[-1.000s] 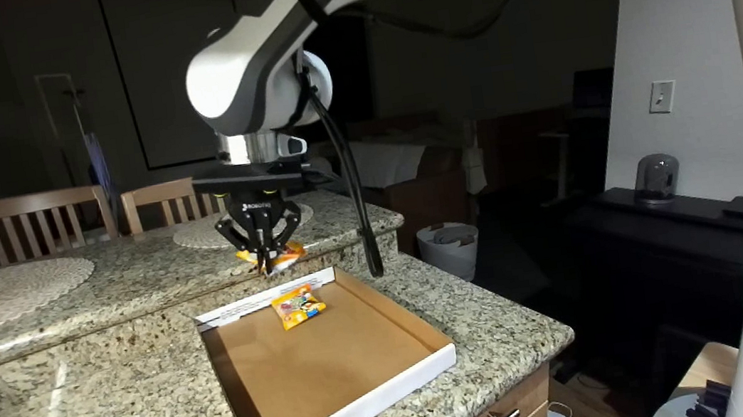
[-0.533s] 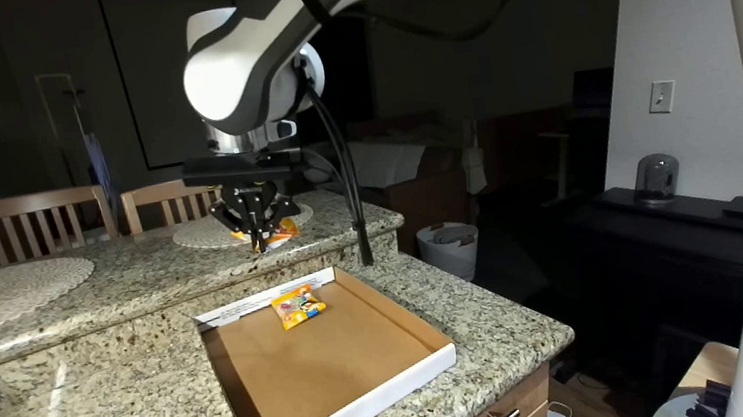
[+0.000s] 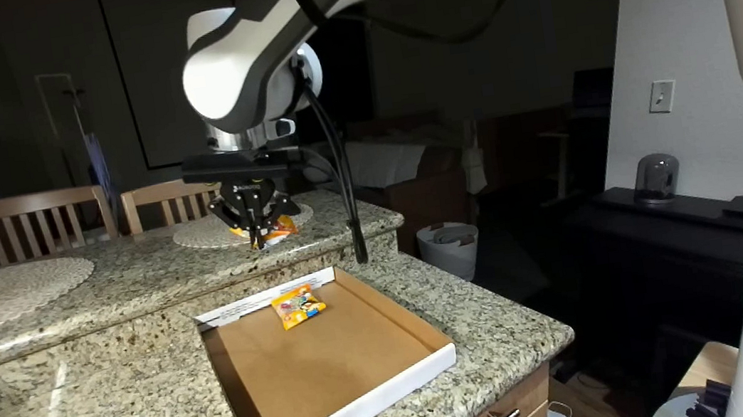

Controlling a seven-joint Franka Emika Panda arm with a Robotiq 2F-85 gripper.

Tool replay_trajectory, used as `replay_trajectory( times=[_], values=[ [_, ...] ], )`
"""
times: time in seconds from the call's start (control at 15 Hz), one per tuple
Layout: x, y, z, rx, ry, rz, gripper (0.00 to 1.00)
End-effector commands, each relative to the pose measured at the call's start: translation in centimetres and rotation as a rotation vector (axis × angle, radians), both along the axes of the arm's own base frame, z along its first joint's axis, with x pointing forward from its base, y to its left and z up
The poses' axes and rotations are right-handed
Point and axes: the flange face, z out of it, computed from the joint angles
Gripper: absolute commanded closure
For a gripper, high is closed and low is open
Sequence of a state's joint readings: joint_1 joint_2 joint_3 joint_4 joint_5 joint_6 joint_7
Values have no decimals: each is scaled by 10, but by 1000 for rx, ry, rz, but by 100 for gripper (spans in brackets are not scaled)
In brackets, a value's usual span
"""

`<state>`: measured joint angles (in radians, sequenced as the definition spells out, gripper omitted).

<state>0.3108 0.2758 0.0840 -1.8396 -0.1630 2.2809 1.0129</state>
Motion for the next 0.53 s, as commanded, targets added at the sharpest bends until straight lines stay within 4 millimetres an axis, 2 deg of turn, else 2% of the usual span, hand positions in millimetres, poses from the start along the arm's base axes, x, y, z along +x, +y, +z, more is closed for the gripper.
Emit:
replay_trajectory(
  times=[0.0, 0.47],
  values=[
    [24, -6, 4, 27, 63, 15, 95],
    [82, -14, -10, 42, 91, -38, 95]
  ],
)
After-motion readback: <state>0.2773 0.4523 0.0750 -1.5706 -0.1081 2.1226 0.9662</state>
